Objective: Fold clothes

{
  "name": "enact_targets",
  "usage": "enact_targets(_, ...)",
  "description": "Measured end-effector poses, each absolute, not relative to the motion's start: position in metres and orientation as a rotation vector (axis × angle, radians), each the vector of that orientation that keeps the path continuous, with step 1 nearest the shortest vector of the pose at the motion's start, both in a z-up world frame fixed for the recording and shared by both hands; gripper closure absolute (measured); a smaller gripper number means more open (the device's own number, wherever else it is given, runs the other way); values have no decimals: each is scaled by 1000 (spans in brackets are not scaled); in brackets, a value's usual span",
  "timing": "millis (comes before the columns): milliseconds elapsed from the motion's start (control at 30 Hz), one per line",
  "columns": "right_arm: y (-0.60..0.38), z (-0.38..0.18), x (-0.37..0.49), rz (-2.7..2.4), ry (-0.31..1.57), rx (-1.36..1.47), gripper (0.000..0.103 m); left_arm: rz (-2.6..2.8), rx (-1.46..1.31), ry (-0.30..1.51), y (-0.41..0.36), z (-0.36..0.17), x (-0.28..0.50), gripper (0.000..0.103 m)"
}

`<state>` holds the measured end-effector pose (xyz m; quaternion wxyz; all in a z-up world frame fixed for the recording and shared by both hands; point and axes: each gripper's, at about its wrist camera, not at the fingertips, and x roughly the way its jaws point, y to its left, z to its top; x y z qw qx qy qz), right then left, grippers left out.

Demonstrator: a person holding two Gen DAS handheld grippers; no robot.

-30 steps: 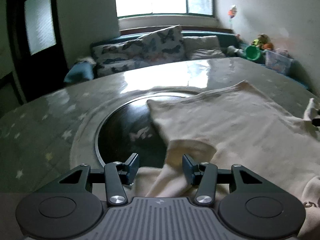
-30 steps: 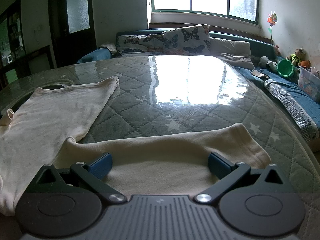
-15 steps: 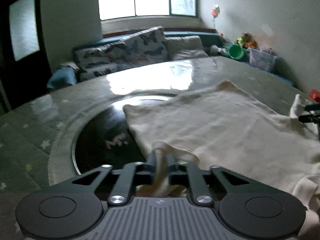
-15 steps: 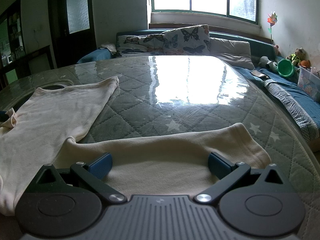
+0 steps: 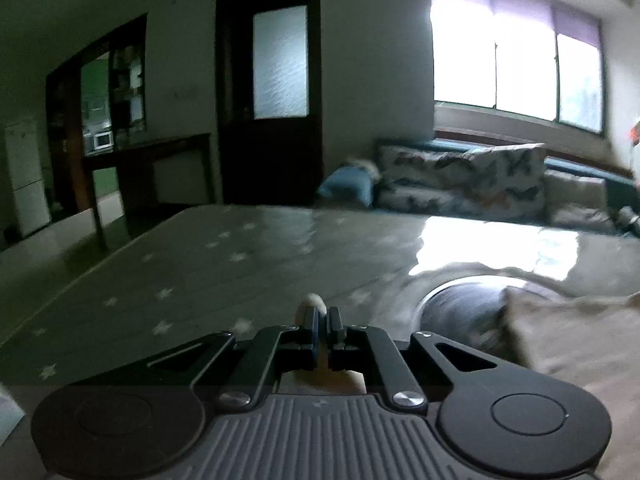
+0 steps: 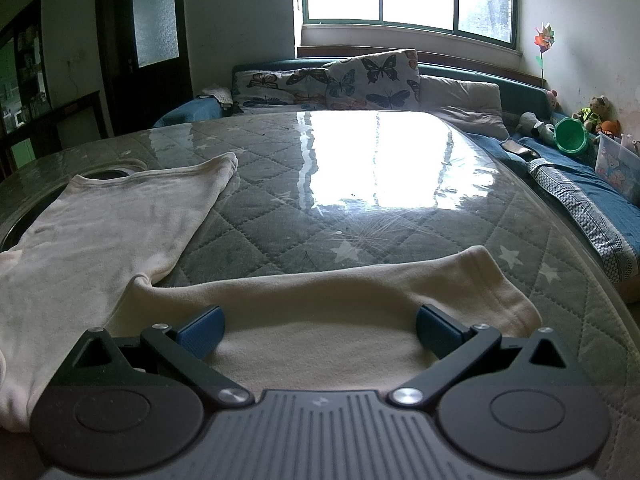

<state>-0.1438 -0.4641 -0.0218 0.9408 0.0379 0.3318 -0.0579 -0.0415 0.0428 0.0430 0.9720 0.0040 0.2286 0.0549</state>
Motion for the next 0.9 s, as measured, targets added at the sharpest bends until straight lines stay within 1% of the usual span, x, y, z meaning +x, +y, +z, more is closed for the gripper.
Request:
enact_targets(100,-464,-22,-144,-119,678,75,0,174,19,504,49,30,-42,99)
enact_targets(233,-464,-22,-143,-119,679,75,0,214,23,482,55,27,-59,99)
enact_targets(300,-464,-22,-143,-119,680,75,0,220,52,518,58,23,-59,98)
enact_targets(367,-464,-22,-143,-119,680,75,0,223,57,569,61,16,-54,95)
enact_targets(467,-463,-22,-143,-119,680,75,0,239,18,608,70,12,-48,94)
enact_targets(500,-464,-22,-143,-119,680,75,0,243,5,613,72,12,-47,88)
enact_targets(533,-464,-22,-144,-119,680,75,0,251,1,617,73,13,-47,77)
enact_targets(567,-464,-22,-144,-119,680,75,0,261,1,621,73,15,-48,73)
enact_targets(633,-464,-22,-144,-118,680,75,0,253,4,630,72,18,-49,71)
enact_targets(667,-464,-22,-144,-118,680,75,0,243,4,639,71,19,-50,68)
enact_targets(700,-464,-22,-144,-118,681,75,0,235,-2,642,71,21,-51,53)
enact_targets(733,-464,-22,-144,-119,681,75,0,228,-11,644,70,22,-52,45)
enact_targets(800,-464,-22,-144,-119,681,74,0,207,-22,646,68,25,-57,44)
enact_targets(900,-464,-22,-144,-119,683,73,0,156,-19,636,53,35,-66,29)
